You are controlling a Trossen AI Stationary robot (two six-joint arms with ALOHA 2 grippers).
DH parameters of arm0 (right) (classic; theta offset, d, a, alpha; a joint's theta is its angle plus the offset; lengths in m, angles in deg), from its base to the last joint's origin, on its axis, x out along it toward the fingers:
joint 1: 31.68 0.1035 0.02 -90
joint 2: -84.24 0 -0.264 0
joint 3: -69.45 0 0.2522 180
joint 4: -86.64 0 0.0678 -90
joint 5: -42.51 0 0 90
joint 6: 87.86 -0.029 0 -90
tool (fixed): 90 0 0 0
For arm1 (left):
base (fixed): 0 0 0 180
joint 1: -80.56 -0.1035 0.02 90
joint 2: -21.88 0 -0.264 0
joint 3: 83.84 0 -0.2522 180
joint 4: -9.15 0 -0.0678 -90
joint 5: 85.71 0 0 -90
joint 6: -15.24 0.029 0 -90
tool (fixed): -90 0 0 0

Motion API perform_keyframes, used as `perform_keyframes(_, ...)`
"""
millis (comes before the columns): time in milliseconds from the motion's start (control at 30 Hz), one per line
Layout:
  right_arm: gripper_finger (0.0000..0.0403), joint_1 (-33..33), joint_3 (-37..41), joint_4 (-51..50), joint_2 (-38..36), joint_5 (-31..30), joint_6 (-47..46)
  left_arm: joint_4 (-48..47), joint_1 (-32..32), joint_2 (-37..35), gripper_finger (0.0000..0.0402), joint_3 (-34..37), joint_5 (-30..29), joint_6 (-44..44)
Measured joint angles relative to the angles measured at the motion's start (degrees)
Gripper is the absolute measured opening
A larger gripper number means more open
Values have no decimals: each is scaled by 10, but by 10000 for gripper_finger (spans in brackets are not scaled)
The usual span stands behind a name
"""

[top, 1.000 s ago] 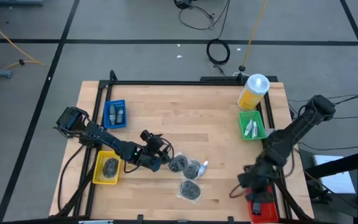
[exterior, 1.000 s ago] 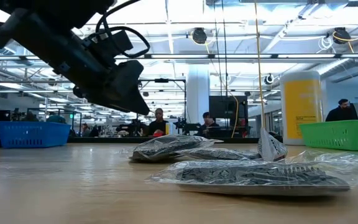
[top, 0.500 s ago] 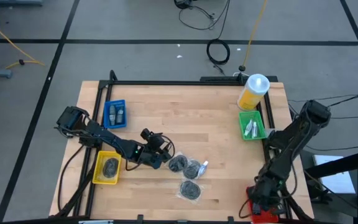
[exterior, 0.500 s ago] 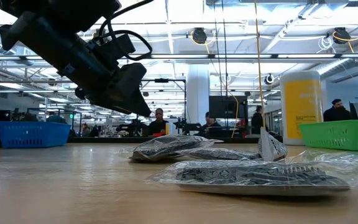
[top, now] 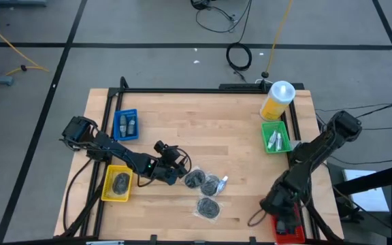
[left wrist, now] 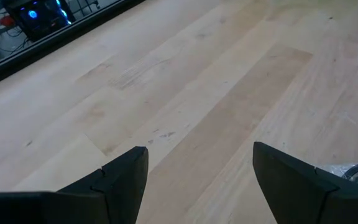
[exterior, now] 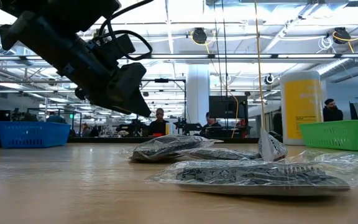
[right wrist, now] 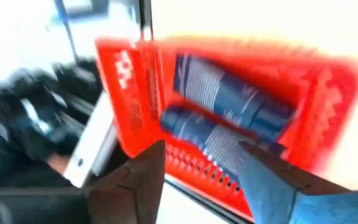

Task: Pick & Place Travel size toiletries
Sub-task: Put the black hairbrush into the yellow bin

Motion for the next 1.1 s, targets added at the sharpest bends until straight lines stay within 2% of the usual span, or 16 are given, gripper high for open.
perform_keyframes(67, 192, -26, 0, 3, -26, -30, -9, 0, 0, 0, 282, 0, 0, 1)
perform_keyframes(167, 190, -61, 0, 23, -63, -131, 45, 7, 0, 0, 282, 0, 0, 15)
perform_keyframes(267, 182, -83, 0, 66, -83, -311, 161, 45, 0, 0, 282, 0, 0, 54)
perform_keyframes(367, 173, -96, 24, 171, -86, -509, 251, 111, 0, 0, 282, 0, 2, 102)
perform_keyframes(433, 169, -110, 62, 275, -83, -585, 302, 152, 0, 0, 282, 0, 21, 137)
perform_keyframes(467, 167, -120, 85, 340, -79, -603, 327, 170, 0, 0, 282, 0, 36, 152)
perform_keyframes(533, 164, -142, 135, 462, -72, -604, 361, 203, 0, 0, 282, 0, 72, 179)
perform_keyframes(667, 162, -186, 241, 714, -48, -539, 387, 241, 1, 0, 282, 0, 145, 226)
perform_keyframes(767, 162, -215, 306, 855, -17, -517, 392, 256, 5, 0, 282, 0, 163, 252)
perform_keyframes(867, 162, -237, 344, 927, 13, -520, 392, 269, 11, 0, 282, 0, 163, 275)
perform_keyframes(967, 164, -253, 353, 953, 44, -522, 392, 262, 18, 0, 282, -10, 164, 286)
perform_keyframes(1100, 171, -269, 339, 960, 94, -538, 412, 180, 26, 0, 282, -52, 178, 254)
